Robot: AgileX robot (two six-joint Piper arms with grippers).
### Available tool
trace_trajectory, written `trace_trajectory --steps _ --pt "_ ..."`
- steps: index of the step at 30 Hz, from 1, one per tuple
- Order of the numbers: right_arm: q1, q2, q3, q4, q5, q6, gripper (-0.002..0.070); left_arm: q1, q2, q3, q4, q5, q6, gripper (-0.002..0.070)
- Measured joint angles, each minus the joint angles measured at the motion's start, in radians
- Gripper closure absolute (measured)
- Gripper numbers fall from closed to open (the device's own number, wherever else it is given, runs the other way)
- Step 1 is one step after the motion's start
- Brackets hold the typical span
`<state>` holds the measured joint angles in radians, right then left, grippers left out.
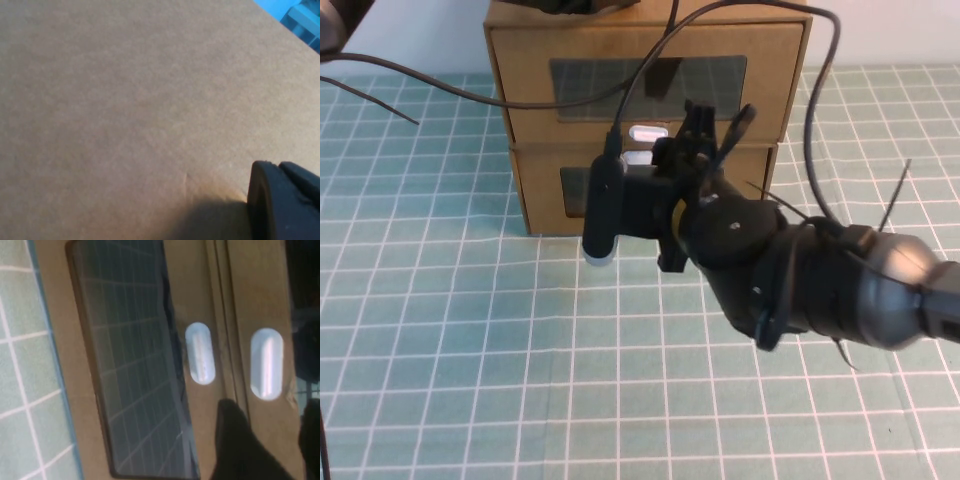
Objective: Open the shoe box
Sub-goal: 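Pull the top drawer of the cardboard box fully open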
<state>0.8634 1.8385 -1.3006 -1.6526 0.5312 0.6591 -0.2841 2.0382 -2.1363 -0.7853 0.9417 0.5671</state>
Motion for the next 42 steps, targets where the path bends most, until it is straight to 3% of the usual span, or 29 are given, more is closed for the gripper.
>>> trace_trajectory --steps 15,18,22,34,38,42 --pt "-0.048 0.138 -0.188 -0.002 0.015 -0.005 0.0416 0.0 0.005 -0.001 -0.011 0.008 0.0 0.068" --pt "-0.07 0.174 -0.214 -0.012 0.008 -0.005 0.0449 0.002 0.008 -0.002 -0.019 0.013 0.0 0.068" --pt "-0.076 0.191 -0.235 -0.032 0.008 -0.01 0.0567 0.002 0.01 -0.003 -0.021 0.013 -0.006 0.068" --pt "-0.074 0.18 -0.223 -0.04 0.007 -0.01 0.0568 0.002 0.01 -0.009 0.003 0.013 -0.044 0.068" --pt "-0.074 0.153 -0.18 -0.018 -0.008 -0.005 0.0661 0.002 0.01 -0.009 0.005 0.015 -0.046 0.068" --pt "-0.07 0.105 -0.143 -0.014 -0.012 -0.003 0.0682 0.002 0.01 -0.009 0.009 0.015 -0.046 0.068"
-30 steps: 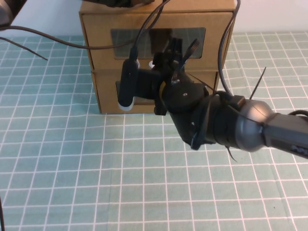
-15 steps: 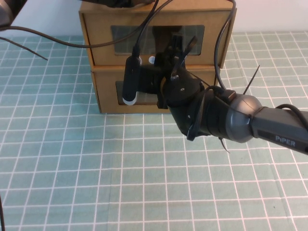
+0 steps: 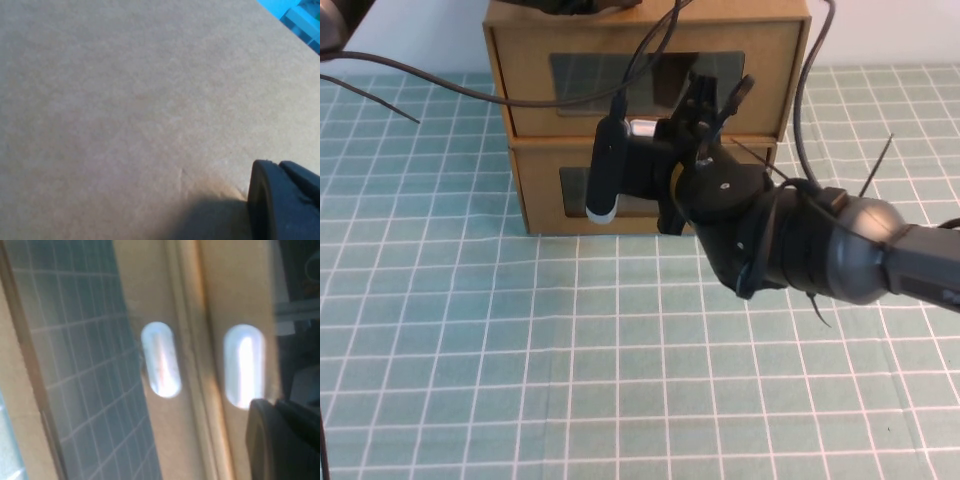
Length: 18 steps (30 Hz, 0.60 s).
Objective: Open the shoe box
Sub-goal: 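Pull the top drawer of the cardboard box fully open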
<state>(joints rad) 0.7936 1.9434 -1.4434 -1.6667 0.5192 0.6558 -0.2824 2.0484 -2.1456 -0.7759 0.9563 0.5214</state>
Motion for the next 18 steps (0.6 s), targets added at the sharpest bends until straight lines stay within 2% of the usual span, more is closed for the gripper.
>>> trace_trajectory --steps 11,13,18 --pt "0.052 -0.045 0.049 0.001 0.015 0.002 0.0676 -0.004 0.0 0.0 0.013 -0.002 -0.002 0.068" --pt "0.052 -0.043 0.049 0.002 0.02 0.002 0.0647 -0.004 0.0 0.0 0.013 -0.002 -0.002 0.068" --pt "0.05 -0.028 0.043 0.002 0.02 0.002 0.0514 -0.004 0.0 0.0 0.013 -0.002 -0.002 0.068"
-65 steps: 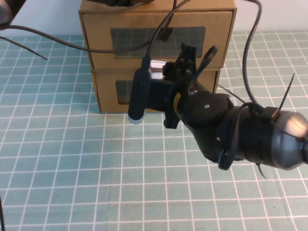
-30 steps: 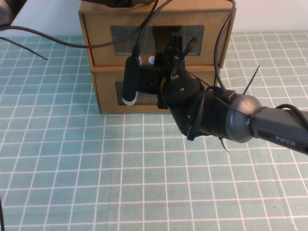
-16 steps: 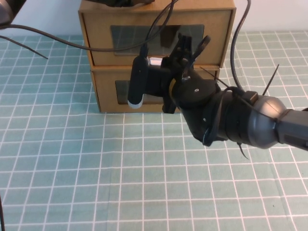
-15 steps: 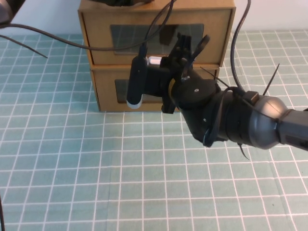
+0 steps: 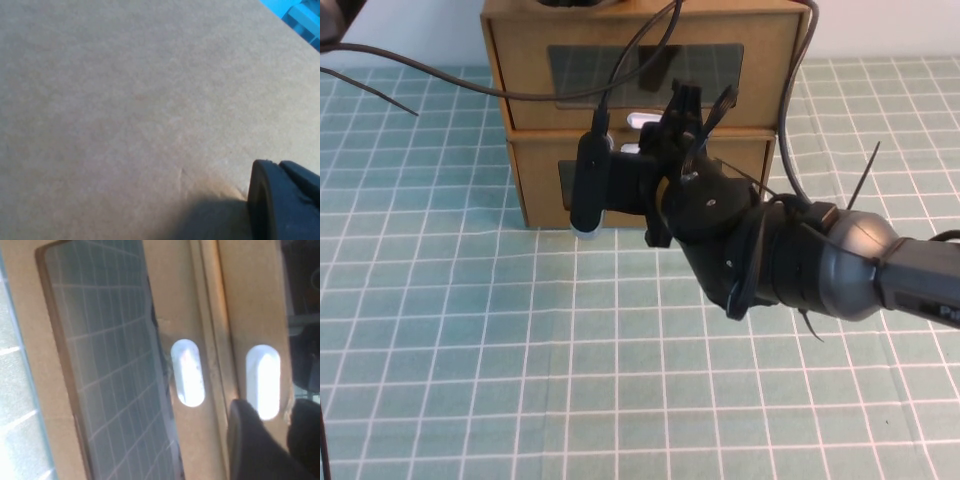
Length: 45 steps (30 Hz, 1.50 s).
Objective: Open the shoe box
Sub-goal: 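Pull the top drawer of the cardboard box fully open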
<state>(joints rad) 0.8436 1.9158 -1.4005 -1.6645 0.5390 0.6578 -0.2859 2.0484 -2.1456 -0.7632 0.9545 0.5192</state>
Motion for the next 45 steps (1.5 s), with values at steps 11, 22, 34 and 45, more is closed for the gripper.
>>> trace_trajectory --steps 11,22,34,45 --pt "0.0 0.09 -0.12 0.002 0.047 0.0 0.0447 0.0 0.0 -0.001 0.0 0.002 0.0 0.068" --pt "-0.032 0.115 -0.152 0.002 0.028 0.0 0.0422 0.0 0.0 -0.001 0.002 0.003 0.0 0.068" --pt "-0.052 0.148 -0.165 -0.052 0.016 0.006 0.057 0.0 0.017 -0.011 0.0 0.002 0.0 0.068" --pt "-0.002 0.113 -0.05 -0.04 0.09 0.042 0.0657 0.002 0.019 -0.011 -0.008 0.01 -0.007 0.068"
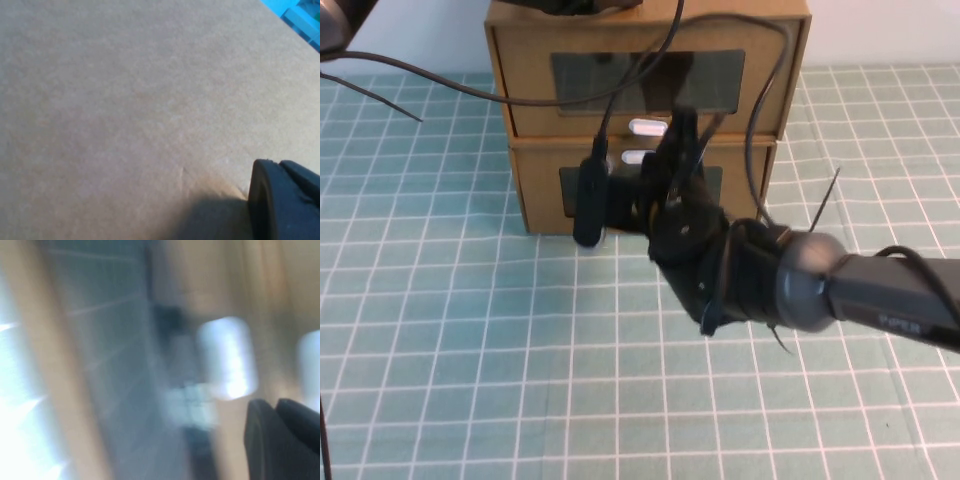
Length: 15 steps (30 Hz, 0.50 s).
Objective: Open the shoe box
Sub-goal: 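Pull the top drawer of the cardboard box fully open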
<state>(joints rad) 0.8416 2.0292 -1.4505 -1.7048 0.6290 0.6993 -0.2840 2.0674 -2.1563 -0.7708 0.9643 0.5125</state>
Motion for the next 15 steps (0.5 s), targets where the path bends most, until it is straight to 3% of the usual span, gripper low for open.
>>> trace_trajectory --steps 12,15 --pt "0.078 -0.083 0.116 0.046 0.09 0.149 0.0687 0.0 0.0 0.0 -0.002 0.0 -0.002 0.068" --pt "0.078 -0.089 0.097 0.048 0.11 0.066 0.0687 0.0 0.0 0.0 -0.002 0.0 -0.002 0.068"
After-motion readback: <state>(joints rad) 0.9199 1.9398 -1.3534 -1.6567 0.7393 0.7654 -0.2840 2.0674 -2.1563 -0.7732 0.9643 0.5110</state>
